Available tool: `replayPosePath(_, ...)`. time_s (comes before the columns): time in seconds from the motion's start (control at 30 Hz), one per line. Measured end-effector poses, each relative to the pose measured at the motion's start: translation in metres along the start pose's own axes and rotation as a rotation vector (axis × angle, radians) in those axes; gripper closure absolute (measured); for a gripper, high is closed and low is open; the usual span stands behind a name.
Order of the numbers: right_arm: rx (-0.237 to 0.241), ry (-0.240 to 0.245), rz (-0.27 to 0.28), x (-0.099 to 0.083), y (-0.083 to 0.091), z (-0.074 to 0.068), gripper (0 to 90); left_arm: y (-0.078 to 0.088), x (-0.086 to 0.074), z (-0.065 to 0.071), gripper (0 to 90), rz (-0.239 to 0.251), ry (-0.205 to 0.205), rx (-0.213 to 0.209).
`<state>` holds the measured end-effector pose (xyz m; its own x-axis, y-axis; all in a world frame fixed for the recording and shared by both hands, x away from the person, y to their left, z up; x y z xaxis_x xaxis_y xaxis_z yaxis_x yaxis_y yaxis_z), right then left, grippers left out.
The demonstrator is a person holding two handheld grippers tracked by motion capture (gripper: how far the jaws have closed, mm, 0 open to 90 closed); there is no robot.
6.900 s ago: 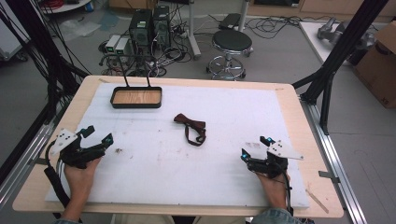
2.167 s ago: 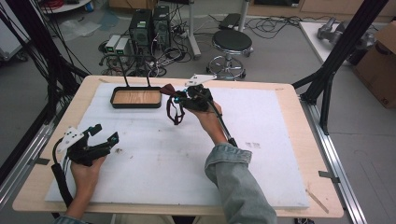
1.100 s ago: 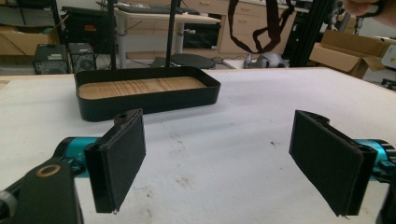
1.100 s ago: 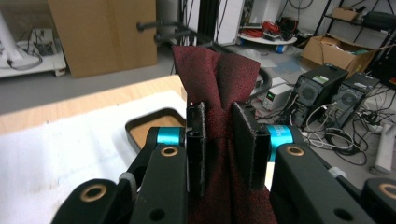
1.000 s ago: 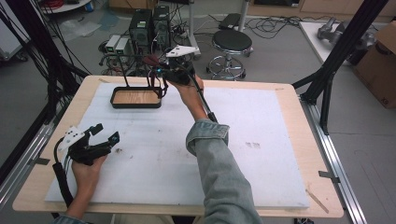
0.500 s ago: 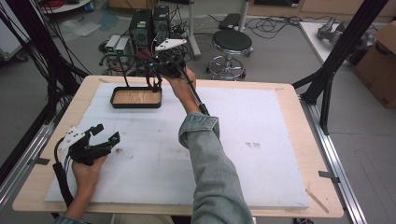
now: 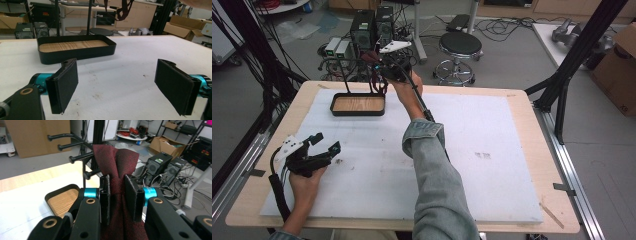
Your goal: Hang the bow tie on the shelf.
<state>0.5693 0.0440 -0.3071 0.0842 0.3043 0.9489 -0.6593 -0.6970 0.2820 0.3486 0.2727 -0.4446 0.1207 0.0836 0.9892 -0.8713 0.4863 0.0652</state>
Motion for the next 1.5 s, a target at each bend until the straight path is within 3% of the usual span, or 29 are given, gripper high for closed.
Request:
replayPosePath(0.57,-0.041,-0.036,-0.049,-0.015,-0.004,0.017,74.7,0.000,0.000,0.000,19.2,0.002,0.003,-0.004)
replayPosePath(1.2,-0.030,-0.076,-0.109,-0.033,-0.012,0.017,71.8,0.000,0.000,0.000,19.3,-0.004,0.003,-0.006)
replayPosePath(1.5,-0.035,-0.076,-0.110,-0.038,-0.013,0.015,70.1,0.000,0.000,0.000,19.2,-0.003,0.000,-0.006)
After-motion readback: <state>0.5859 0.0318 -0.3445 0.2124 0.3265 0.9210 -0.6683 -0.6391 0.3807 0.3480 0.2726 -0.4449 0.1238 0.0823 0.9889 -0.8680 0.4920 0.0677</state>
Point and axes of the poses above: each handheld gripper's, and its own axes: y roughly backward along the jaws, x roughly out of its top, z roughly to its right, the point moved 5 cm from there along -y, roughly forward along the jaws, and after that the axes turned 5 degrees about z, right-handed, at the moved point
